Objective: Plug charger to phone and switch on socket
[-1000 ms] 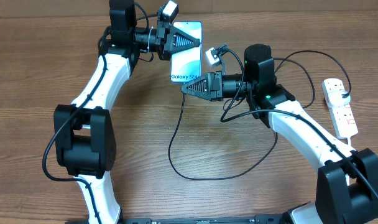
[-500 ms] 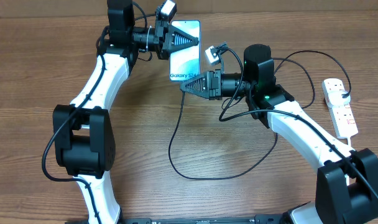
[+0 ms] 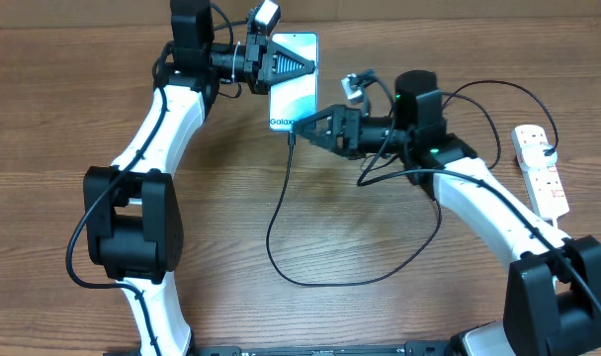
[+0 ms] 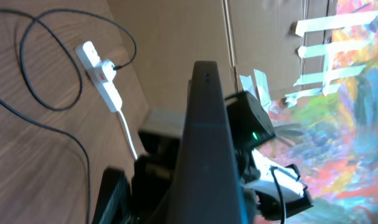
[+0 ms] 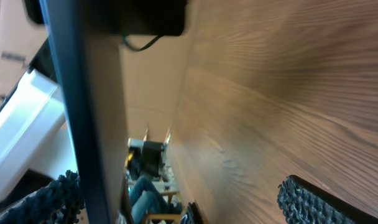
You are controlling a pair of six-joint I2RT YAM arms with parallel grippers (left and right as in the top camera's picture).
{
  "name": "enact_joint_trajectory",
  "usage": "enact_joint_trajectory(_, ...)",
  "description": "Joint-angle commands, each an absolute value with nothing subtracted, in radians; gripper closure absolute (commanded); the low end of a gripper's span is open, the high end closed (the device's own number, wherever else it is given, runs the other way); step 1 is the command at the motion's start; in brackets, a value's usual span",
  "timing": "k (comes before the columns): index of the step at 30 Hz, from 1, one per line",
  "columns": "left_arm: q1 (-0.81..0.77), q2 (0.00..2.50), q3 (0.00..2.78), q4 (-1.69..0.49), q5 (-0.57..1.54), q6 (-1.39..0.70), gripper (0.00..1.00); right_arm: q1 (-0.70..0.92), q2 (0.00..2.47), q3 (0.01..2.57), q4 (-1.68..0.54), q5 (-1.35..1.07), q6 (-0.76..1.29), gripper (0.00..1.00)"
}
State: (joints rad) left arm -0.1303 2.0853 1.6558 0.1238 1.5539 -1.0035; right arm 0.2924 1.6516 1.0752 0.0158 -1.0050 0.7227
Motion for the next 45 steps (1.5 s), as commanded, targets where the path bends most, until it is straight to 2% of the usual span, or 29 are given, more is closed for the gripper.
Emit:
enact_joint_trajectory(1, -0.123, 2.066, 1.663, 0.128, 1.583, -0.868, 0.96, 0.224, 1.647, 1.087, -0.032, -0.995, 0.642, 0.00)
enact_joint_trajectory(13, -0.123, 2.067, 1.662, 0.126, 1.583, -0.588, 0.96, 0.122, 1.647, 1.087, -0.301, -0.983, 0.390, 0.00)
enact_joint_trajectory(16, -0.123, 2.068, 1.657, 0.101, 1.583, -0.566, 0.96, 0.122, 1.647, 1.087, -0.347, -0.911, 0.388, 0.00)
enact_joint_trajectory(20, -0.123, 2.073, 1.656, -0.035, 1.583, -0.446, 0.96, 0.122, 1.647, 1.087, -0.400, -0.807, 0.388, 0.00)
enact_joint_trajectory(28, -0.121, 2.106, 1.656, -0.180, 1.576, -0.382, 0.96, 0.122, 1.647, 1.087, -0.411, -0.800, 0.387, 0.00)
enact_joint_trajectory(31, -0.110, 2.120, 1.656, -0.294, 1.446, -0.381, 0.96, 0.122, 1.647, 1.087, -0.444, -0.771, 0.388, 0.00)
enact_joint_trajectory(35, -0.096, 2.122, 1.656, -0.506, 1.137, -0.348, 0.96, 0.122, 1.647, 1.087, -0.502, -0.735, 0.387, 0.00)
enact_joint_trajectory(38, -0.090, 2.122, 1.656, -0.636, 0.992, -0.284, 0.96, 0.122, 1.647, 1.087, -0.540, -0.698, 0.387, 0.00)
enact_joint_trajectory(45, -0.090, 2.122, 1.656, -0.826, 0.673, -0.231, 0.96, 0.122, 1.647, 1.087, -0.586, -0.555, 0.388, 0.00)
